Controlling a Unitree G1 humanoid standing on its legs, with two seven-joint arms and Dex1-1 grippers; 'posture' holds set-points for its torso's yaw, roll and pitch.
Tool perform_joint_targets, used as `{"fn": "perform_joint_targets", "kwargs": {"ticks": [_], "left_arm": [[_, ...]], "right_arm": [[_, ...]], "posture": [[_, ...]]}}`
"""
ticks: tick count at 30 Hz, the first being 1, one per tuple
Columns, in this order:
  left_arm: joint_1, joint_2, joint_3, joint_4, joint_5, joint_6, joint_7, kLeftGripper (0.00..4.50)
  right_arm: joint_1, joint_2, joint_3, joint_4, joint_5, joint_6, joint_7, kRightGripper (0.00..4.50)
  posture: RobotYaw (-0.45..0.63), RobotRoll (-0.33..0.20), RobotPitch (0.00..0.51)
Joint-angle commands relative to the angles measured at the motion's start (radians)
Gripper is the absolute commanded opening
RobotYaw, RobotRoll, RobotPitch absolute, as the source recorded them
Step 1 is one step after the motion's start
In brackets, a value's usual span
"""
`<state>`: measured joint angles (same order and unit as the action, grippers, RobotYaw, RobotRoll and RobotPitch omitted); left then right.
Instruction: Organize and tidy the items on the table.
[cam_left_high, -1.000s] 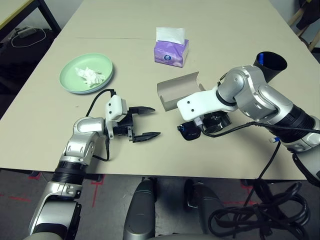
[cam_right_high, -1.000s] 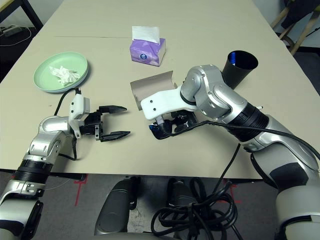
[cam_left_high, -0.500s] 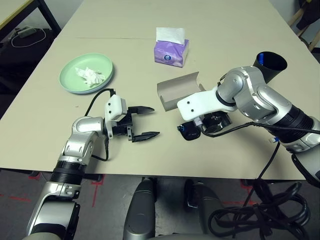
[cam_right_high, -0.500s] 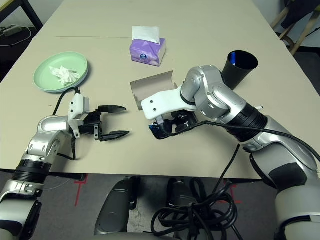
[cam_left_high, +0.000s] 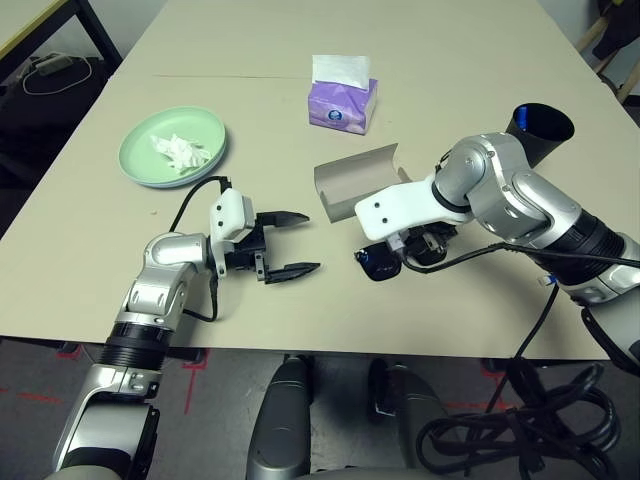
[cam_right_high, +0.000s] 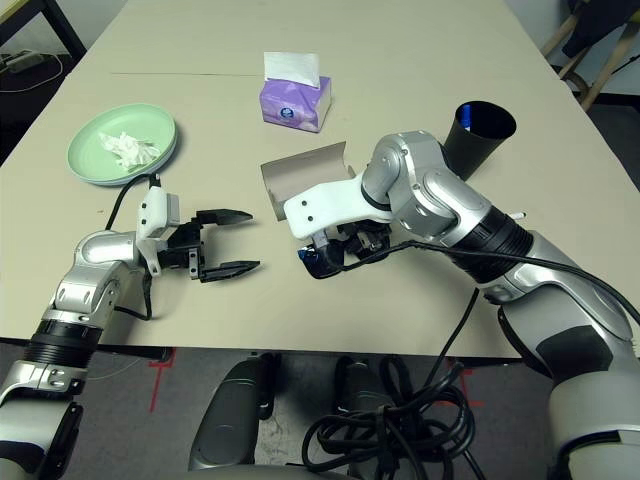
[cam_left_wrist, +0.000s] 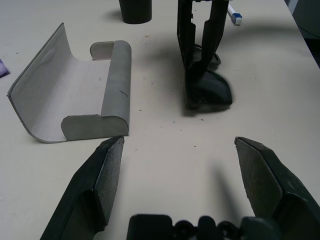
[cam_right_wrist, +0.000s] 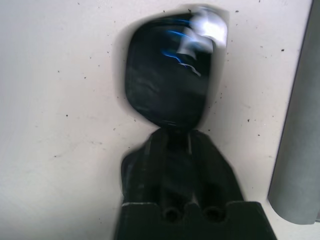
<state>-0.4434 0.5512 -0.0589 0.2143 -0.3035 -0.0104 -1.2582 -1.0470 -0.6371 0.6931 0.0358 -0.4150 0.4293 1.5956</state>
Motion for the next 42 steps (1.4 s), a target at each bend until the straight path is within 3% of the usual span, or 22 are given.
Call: {"fn": "perform_joint_targets", "kwargs": {"ticks": [1,8,17,31,42], "left_arm": [[0.016,0.008,-0.017,-0.013,0.008,0.001,-0.002,4.5],[0.011,0.007,-0.017,-0.007,0.01,0.004,0.0,4.5],[0.004,0.011,0.002,-0.006,0.011,0.011,0.038,4.5],[0.018,0.012,0.008,-0.093,-0.006,0.044,0.12,4.5],[0.021,0.015,0.007,-0.132,-0.017,0.078,0.123,4.5]], "right_arm": [[0.014,0.001,0.005,-0.016,-0.003,-0.007,0.008,0.42],[-0.001,-0.004,-0.021,-0.033,0.016,-0.005,0.016,0.42],[-0.116,-0.027,-0.094,-0.043,0.106,-0.023,0.01,0.42],[-0.25,0.106,-0.075,0.376,-0.062,-0.408,-0.309,0.42],[-0.291,0.208,-0.076,0.576,-0.136,-0.457,-0.387,0.42]], "posture": [[0.22,0.0,0.204],[0.21,0.0,0.196],[0.21,0.0,0.181],[0.25,0.0,0.176],[0.26,0.0,0.171]]}}
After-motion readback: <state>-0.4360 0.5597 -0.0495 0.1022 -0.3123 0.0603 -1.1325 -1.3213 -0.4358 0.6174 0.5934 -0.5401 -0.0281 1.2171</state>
